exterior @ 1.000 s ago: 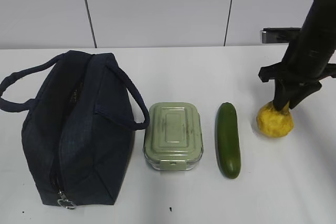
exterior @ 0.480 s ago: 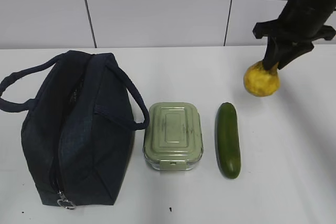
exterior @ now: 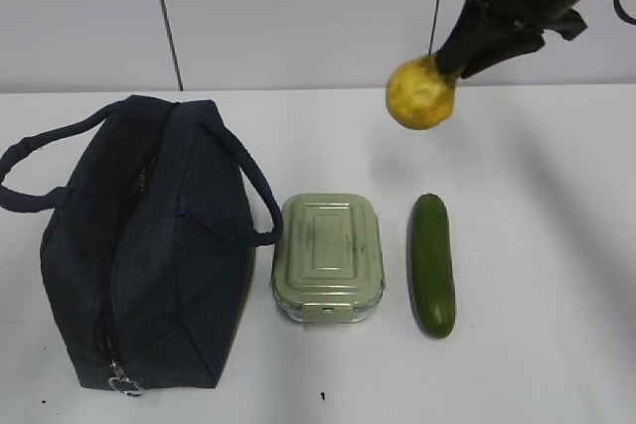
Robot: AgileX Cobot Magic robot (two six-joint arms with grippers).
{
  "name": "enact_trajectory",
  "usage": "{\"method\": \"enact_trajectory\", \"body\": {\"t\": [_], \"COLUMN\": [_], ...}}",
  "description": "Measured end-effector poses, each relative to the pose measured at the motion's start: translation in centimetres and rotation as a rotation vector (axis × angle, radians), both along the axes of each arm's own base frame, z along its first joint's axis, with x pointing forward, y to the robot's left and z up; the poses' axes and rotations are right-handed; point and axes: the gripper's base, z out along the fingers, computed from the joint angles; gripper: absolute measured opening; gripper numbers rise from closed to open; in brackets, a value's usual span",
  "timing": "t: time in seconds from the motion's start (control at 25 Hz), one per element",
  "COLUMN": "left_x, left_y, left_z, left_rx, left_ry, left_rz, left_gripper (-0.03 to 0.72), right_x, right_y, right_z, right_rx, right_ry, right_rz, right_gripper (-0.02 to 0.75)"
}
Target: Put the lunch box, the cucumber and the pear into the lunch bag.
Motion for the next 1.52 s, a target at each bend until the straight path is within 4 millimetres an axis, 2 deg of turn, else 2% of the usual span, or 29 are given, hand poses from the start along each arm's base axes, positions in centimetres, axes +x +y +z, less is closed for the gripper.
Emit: {"method": "enact_trajectory", "body": {"t": [0.32,0.44,0.64,0.76,0.88,0.96,1.12,1.24,1.4,1.52], "left_x": [6.6,8.1,9.6,10.0,10.2,10.2,10.4,10.5,10.5,10.5], "left_y": [-0.8,-0.7,-0.7,-0.7,-0.7,-0.8,-0.9,-1.0,-1.1,-1.1], "left_z": [-3.2,-4.7,-6.6,-7.1,-7.1,-7.1,-6.9,-6.8,-6.8,-6.8], "left_rx": [-0.076,-0.083,-0.100,-0.108,-0.113,-0.119,-0.155,-0.188,-0.199,-0.198], "left_ry": [0.239,0.321,0.423,0.452,0.454,0.453,0.451,0.450,0.451,0.452], "left_rz": [-0.090,-0.084,-0.070,-0.067,-0.064,-0.061,-0.047,-0.036,-0.033,-0.038], "left_gripper": [0.408,0.419,0.403,0.306,0.125,0.034,-0.008,-0.009,-0.010,-0.010], "right_x": [-0.1,-0.3,-1.4,-2.4,-3.4,-3.9,-4.7,-4.5,-3.1,-1.8], "right_y": [2.0,3.0,7.0,9.7,12.4,14.0,16.7,18.1,19.6,20.0], "right_z": [1.7,1.9,2.2,2.3,2.3,2.4,2.6,1.5,-2.1,-4.6], "right_rx": [0.251,0.285,0.311,0.316,0.316,0.316,0.331,0.354,0.379,0.358], "right_ry": [-0.073,-0.088,-0.105,-0.104,-0.135,-0.170,-0.230,-0.217,-0.140,-0.134], "right_rz": [0.091,0.127,0.246,0.319,0.377,0.401,0.415,0.406,0.376,0.341], "right_gripper": [0.190,0.189,0.189,0.189,0.189,0.189,0.189,0.189,0.189,0.189]}}
